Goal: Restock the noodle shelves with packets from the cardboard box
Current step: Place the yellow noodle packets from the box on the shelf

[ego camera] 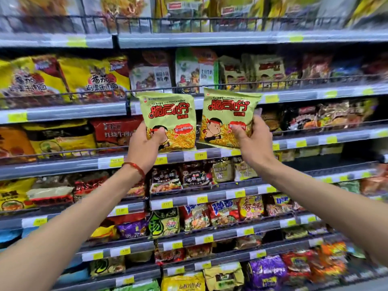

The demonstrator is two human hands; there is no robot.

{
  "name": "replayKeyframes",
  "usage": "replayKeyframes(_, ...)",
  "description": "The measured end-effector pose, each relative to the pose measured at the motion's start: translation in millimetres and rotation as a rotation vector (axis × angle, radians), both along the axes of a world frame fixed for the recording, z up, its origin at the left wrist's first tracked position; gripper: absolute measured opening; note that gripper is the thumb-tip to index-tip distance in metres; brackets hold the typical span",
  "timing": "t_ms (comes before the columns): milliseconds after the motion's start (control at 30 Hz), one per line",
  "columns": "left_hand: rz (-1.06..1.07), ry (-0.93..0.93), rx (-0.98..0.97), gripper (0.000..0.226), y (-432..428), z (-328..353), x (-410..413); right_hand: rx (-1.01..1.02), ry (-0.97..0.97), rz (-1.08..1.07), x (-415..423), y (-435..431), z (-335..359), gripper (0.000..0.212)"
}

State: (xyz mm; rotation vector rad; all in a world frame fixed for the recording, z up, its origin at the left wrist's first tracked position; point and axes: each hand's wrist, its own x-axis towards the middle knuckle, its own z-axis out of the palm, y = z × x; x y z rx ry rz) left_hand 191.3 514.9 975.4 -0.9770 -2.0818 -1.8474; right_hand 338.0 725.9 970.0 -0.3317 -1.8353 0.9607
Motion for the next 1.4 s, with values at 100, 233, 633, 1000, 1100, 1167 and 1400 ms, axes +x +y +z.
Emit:
replayKeyframes(100,0.003,0.049,0.031,0.015,35.1,20.3,-20.5,0.057,0.029,-0.045,-22.8,35.6,17.6,0.025)
replayKeyframes(233,-0.004,0.056,0.066,0.018,84.7,48.6,-49.9,0.051,0.031,-0.05,-56.3,84.0,45.8,0.023)
replayKeyframes(633,-0.06,0.115,0.129,0.016,193.5,108.2,-101.5,-0.127,-0.045,-0.072,-119.1,204.3,120.2,0.02)
replayKeyframes(1000,0.084,0.046,0.22,0.019,239.3,122.9,-114.5,-0.055,-0.152,0.084,-159.8,281.0,152.4,0.049)
replayKeyframes(1100,0.182,0.04,0.184,0.056,243.1,129.3,-115.4,0.037,-0.25,0.108,-161.3,292.6,156.1,0.056)
replayKeyframes(1167,0.208,0.012,0.144,0.082,246.0,134.6,-114.1,0.078,-0.312,0.168,-160.7,298.1,160.1,0.051)
replayKeyframes(1400,0.295,0.001,0.112,0.103,257.7,132.3,-122.5,0.218,-0.455,0.129,-164.7,301.7,166.0,0.049)
